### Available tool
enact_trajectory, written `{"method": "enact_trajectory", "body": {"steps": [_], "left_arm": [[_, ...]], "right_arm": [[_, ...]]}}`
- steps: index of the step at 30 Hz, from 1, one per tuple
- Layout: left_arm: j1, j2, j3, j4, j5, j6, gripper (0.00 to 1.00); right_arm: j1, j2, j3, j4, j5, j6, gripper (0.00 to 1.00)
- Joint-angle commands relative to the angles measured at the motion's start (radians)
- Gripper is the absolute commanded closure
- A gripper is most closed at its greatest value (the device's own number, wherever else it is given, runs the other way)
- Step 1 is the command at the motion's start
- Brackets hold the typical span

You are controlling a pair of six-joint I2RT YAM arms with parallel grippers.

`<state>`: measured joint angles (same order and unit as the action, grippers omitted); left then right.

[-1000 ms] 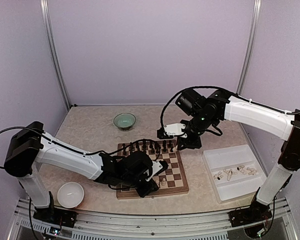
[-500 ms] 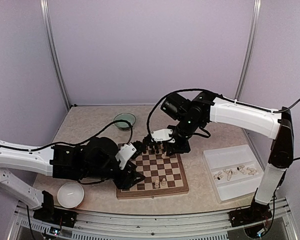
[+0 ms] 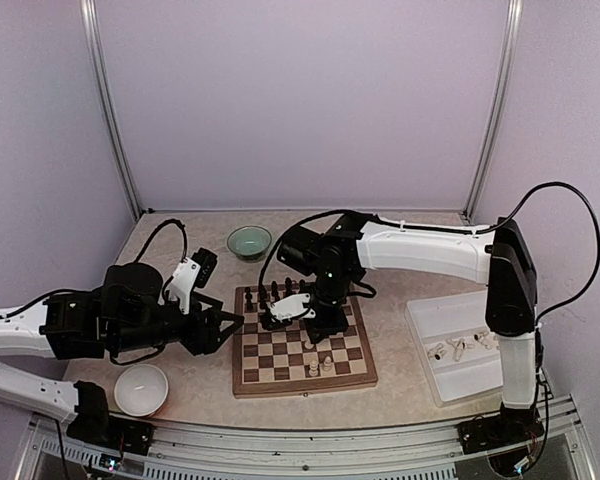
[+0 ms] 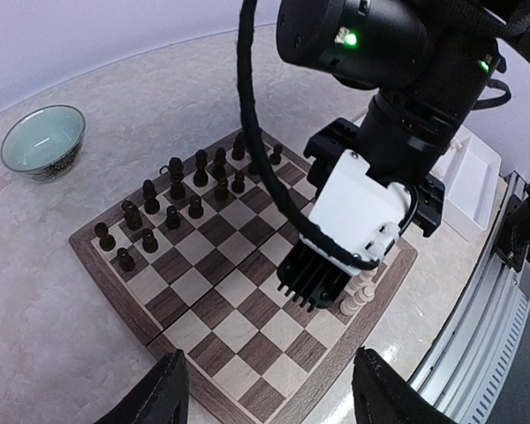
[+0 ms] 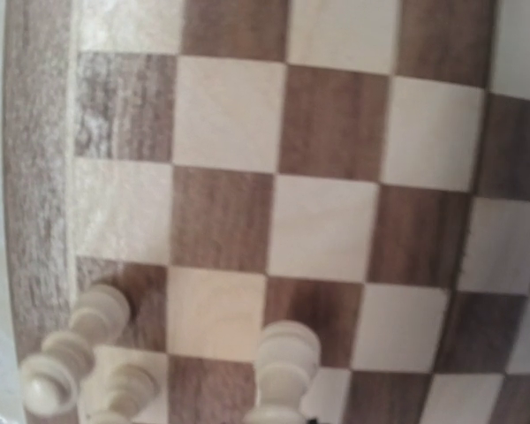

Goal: Set up the chess pieces on the board
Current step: Place the king on the chessboard.

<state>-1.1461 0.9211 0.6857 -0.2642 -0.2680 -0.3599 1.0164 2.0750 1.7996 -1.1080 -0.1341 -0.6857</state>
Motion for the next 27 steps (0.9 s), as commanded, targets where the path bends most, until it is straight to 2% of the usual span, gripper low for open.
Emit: {"method": "enact_trajectory", "body": {"steps": [1,3,7,12,20,27], "left_arm": [[0.012,-0.03,-0.023,0.006,-0.019,-0.025,0.36],[0.013,-0.02,-0.027,0.008,-0.011,-0.028,0.35],[0.013,0.022,-0.026,0.007,-0.002,-0.037,0.35],[0.013,0.077,-0.015,0.022,0.024,-0.042,0.35],[0.013,0.209,0.04,0.061,0.061,-0.015,0.36],[-0.001,0.454,0.204,0.059,0.125,0.058,0.41]], "right_arm": [[0.016,0.028,0.035,-0.032,-0.006,0.011,0.98],[0.017,0.036,0.039,-0.034,-0.011,0.012,0.95],[0.017,0.034,0.041,-0.027,-0.028,0.011,0.78],[0.009,-0.009,0.047,-0.025,-0.058,0.004,0.64],[-0.083,-0.193,-0.023,-0.019,-0.182,-0.009,0.58],[-0.284,-0.517,-0.355,0.191,-0.285,0.003,0.58]]}}
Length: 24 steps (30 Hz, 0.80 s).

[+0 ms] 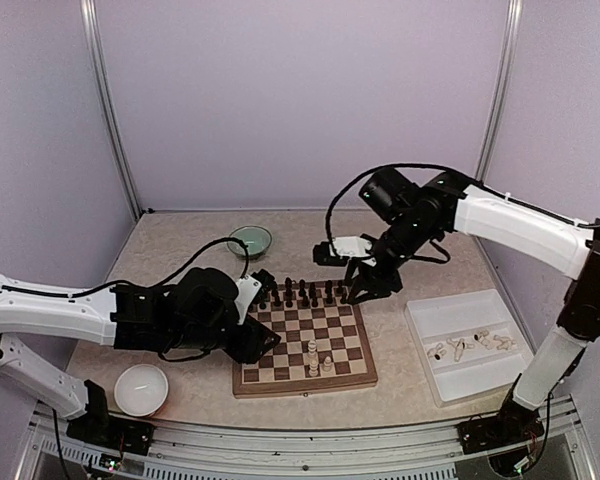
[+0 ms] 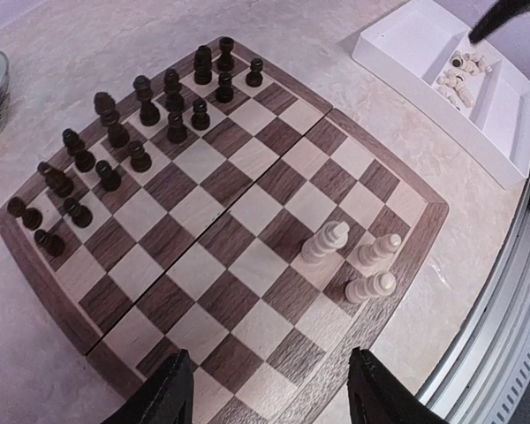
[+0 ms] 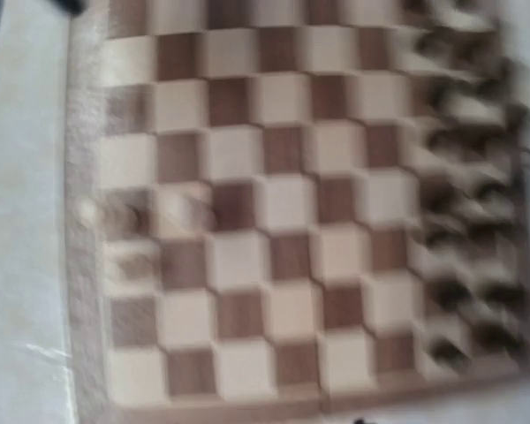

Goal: Set up the chess pieces on the board
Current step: Place the king on the chessboard, then pick up the queen from the chessboard.

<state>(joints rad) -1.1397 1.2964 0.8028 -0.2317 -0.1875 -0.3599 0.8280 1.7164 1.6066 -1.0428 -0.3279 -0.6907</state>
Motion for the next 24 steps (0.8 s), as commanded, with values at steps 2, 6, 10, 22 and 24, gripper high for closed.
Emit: {"method": "enact_trajectory", "body": {"steps": [2,6,10,22,24], "left_arm": [[-0.01,0.163,0.139,0.016,0.055,0.081,0.41],[-0.003,0.3,0.252,-0.022,0.08,0.113,0.42],[-0.002,0.402,0.347,-0.06,0.091,0.13,0.42],[0.045,0.485,0.468,-0.133,0.158,0.152,0.4],[0.049,0.488,0.473,-0.148,0.161,0.162,0.4]], "right_arm": [[-0.164,-0.261,-0.281,0.207,-0.146,0.022,0.58],[-0.322,-0.444,-0.524,0.401,-0.266,0.08,0.56],[-0.436,-0.592,-0.705,0.571,-0.304,0.139,0.52],[-0.501,-0.647,-0.818,0.665,-0.306,0.138,0.46],[-0.501,-0.639,-0.815,0.663,-0.306,0.134,0.46]]}}
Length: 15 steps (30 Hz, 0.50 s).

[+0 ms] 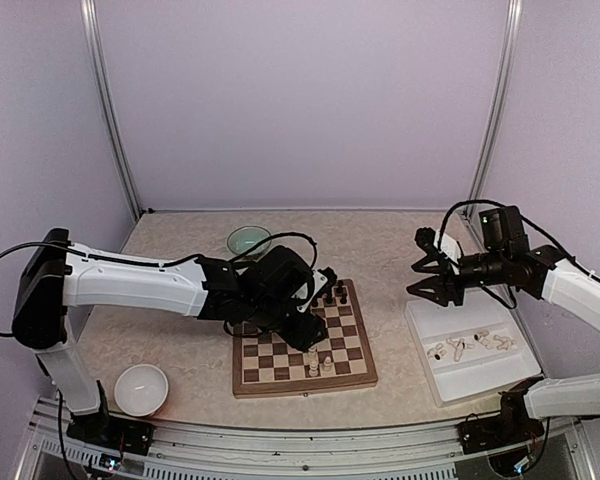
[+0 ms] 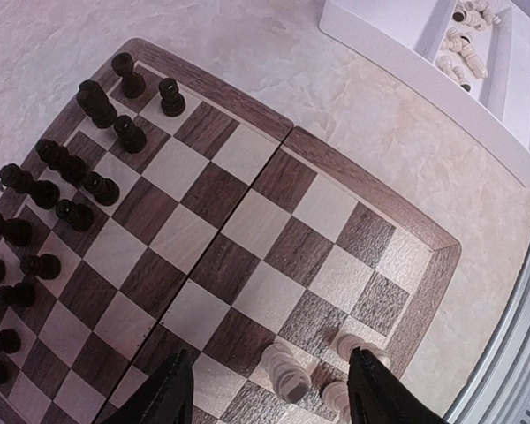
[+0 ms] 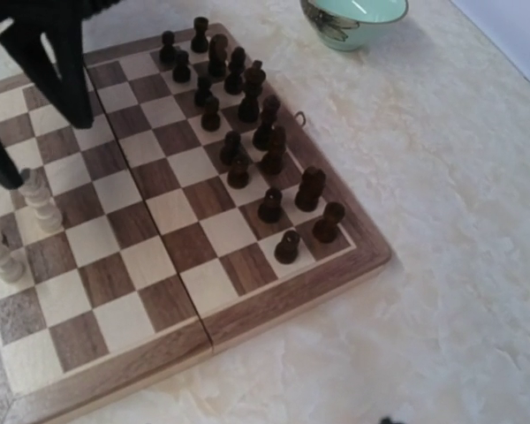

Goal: Set up the chess pieces on the board
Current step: Pick up the queen from the chessboard.

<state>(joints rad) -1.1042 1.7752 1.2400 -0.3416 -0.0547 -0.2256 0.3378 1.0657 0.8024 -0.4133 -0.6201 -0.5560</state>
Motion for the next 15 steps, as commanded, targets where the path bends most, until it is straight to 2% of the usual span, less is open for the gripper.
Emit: {"method": "enact_trajectory", "body": {"steps": [1,9,15], "left_arm": [[0.015,0.011,0.036,-0.045,0.036,0.034,0.41],[0.009,0.047,0.038,-0.077,0.104,0.052,0.46],[0.01,0.078,0.044,-0.074,0.075,0.05,0.51]], "right_arm": [[-0.011,0.016,-0.01,0.035,-0.013,-0.002,0.45],[-0.011,0.037,-0.008,0.031,-0.003,-0.012,0.45],[-0.011,0.037,-0.01,0.028,0.0,-0.013,0.45]]}}
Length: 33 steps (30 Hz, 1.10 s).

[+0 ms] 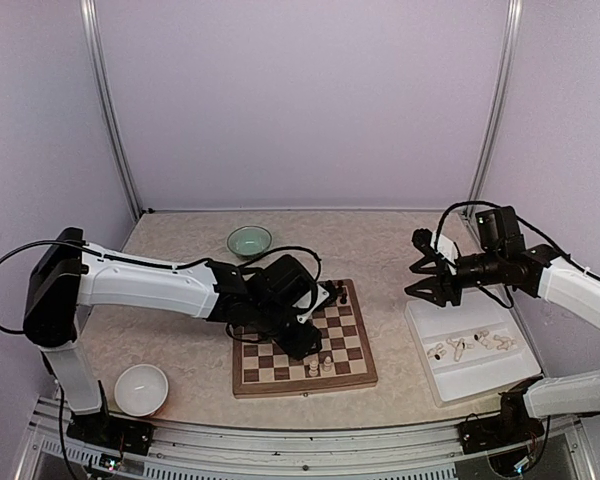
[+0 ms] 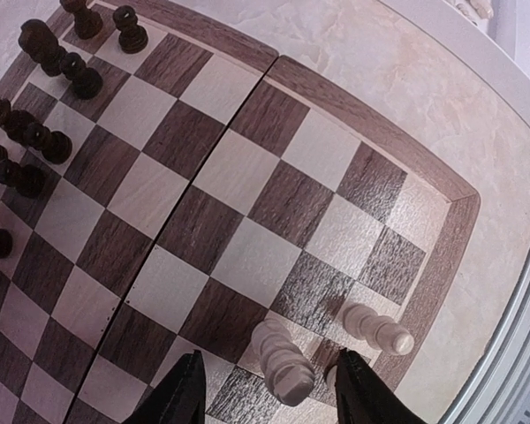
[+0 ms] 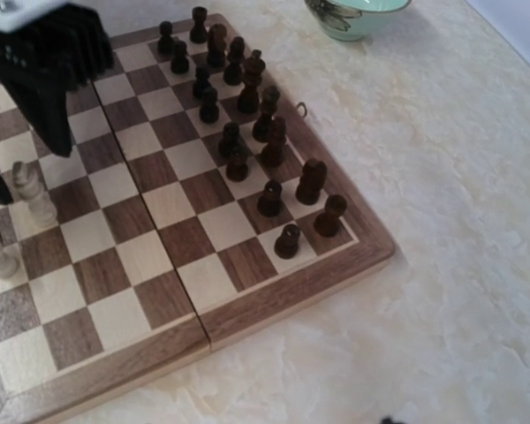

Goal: Set up the chess pieces on the board
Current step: Pick up the queen from the chessboard, then place the queen at d1.

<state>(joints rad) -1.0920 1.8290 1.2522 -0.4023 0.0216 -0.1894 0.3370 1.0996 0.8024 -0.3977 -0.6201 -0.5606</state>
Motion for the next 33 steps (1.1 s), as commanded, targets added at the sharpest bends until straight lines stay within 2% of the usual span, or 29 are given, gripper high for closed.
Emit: {"method": "enact_trajectory", "body": {"steps": [1,8,15,24,33], "left_arm": [[-0.002,0.031,0.036,-0.016,0.001,0.013,0.53],[-0.003,0.052,0.057,-0.036,-0.017,0.016,0.71],[-0.006,-0.005,0.041,-0.029,-0.062,0.001,0.85],[-0.025,-0.125,-0.033,-0.064,-0.105,-0.047,0.86],[-0.092,-0.147,-0.109,-0.077,-0.128,-0.103,0.86]], "right_arm": [[-0.01,0.003,-0.011,0.012,0.0,-0.009,0.45],[-0.01,0.0,-0.014,0.011,0.0,-0.012,0.46],[-0.01,0.007,-0.016,0.011,0.0,-0.014,0.47],[-0.01,0.016,-0.018,0.012,0.0,-0.017,0.47],[-0.01,0.022,-0.019,0.013,0.006,-0.017,0.47]]}}
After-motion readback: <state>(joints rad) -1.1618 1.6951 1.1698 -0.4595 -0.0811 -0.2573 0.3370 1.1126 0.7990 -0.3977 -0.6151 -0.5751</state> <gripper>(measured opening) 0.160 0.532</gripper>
